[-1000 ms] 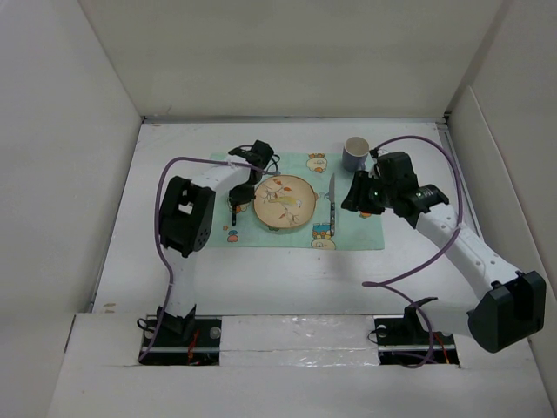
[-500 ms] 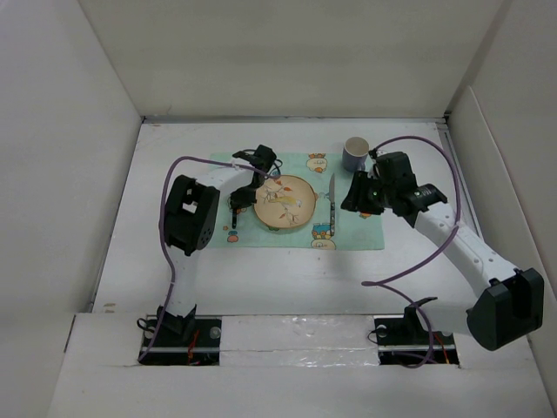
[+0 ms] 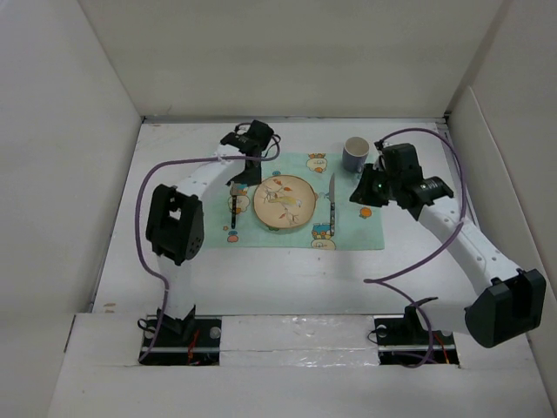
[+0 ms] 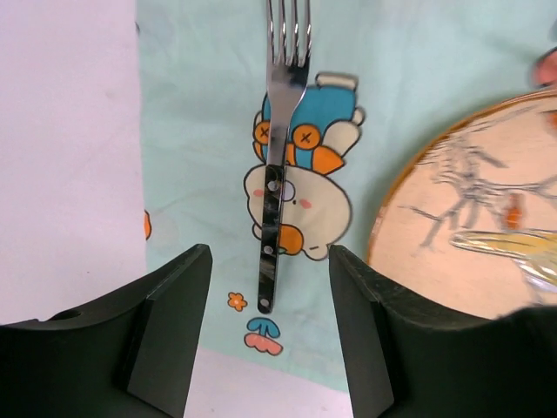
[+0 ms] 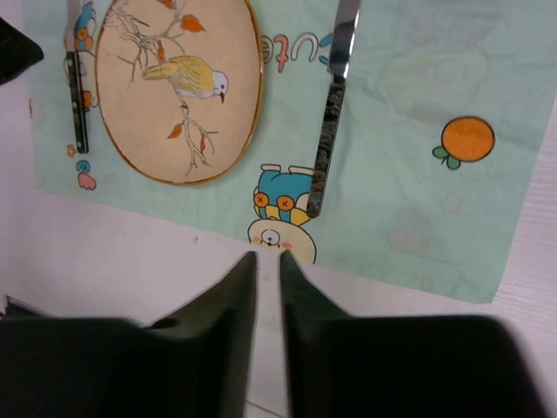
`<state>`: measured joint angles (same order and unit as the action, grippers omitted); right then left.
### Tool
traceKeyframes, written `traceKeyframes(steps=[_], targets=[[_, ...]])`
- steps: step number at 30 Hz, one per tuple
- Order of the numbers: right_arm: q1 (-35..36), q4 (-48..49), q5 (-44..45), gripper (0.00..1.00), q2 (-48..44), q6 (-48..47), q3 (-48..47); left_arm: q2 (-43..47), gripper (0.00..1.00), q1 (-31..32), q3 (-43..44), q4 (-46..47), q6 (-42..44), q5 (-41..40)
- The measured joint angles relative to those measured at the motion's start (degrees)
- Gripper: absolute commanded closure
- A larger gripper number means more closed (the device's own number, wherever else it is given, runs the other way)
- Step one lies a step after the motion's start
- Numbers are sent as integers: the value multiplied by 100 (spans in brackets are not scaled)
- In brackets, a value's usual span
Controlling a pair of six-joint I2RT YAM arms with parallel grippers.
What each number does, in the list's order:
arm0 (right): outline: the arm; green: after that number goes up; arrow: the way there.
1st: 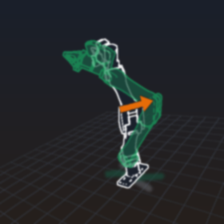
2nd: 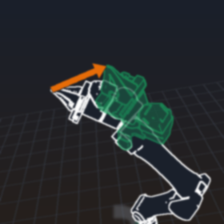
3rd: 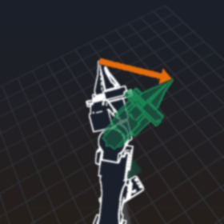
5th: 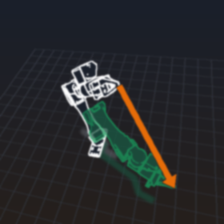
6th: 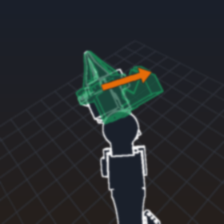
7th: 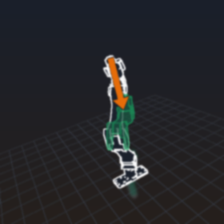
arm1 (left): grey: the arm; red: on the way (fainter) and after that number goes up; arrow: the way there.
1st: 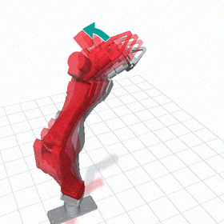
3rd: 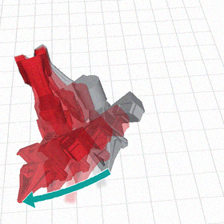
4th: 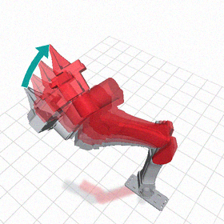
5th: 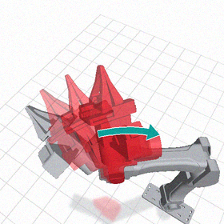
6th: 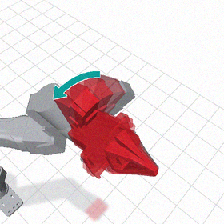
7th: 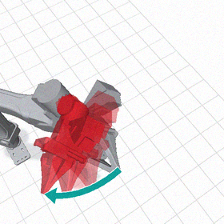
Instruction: Set the dinner table for one person
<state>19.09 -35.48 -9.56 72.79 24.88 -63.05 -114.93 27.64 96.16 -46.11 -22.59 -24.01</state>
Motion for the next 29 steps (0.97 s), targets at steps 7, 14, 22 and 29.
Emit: traceKeyframes(steps=[7, 14, 22, 29], targets=[[0, -210, -33, 100, -24, 39, -1080, 1335, 49, 0, 560, 52, -168, 387], [-199, -284, 114, 58, -367, 166, -2723, 3239, 43, -2, 116, 1016, -723, 1196], [-474, 269, 2184, 32, -2028, 273, -3051, 5466, 32, -520, -258, 1591, -892, 623], [-487, 981, 3633, 4, -2997, -15, -2151, 6472, 26, -564, -726, 2162, -752, -203]])
